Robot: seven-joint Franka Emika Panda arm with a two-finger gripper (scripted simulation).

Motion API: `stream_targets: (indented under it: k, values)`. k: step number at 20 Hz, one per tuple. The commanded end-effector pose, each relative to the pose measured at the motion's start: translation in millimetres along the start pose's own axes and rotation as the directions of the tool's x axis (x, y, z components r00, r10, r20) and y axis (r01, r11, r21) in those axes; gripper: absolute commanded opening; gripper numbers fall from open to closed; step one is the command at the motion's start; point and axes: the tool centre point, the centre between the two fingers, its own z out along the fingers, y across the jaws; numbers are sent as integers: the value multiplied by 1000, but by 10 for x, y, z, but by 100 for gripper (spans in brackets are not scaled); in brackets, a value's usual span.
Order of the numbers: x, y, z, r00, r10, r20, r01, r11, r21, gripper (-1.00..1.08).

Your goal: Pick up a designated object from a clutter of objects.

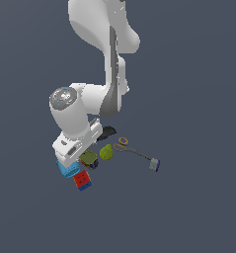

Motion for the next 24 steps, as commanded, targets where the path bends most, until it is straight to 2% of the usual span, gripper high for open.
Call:
stream_targets:
  k: [1,11,24]
  values:
    - [-26,20,45,1000,-22,0,22,1000,-1,100]
    - [-53,34,118,999,-37,1,37,999,-1,100]
    - [-53,34,586,999,-41,1,41,999,-2,100]
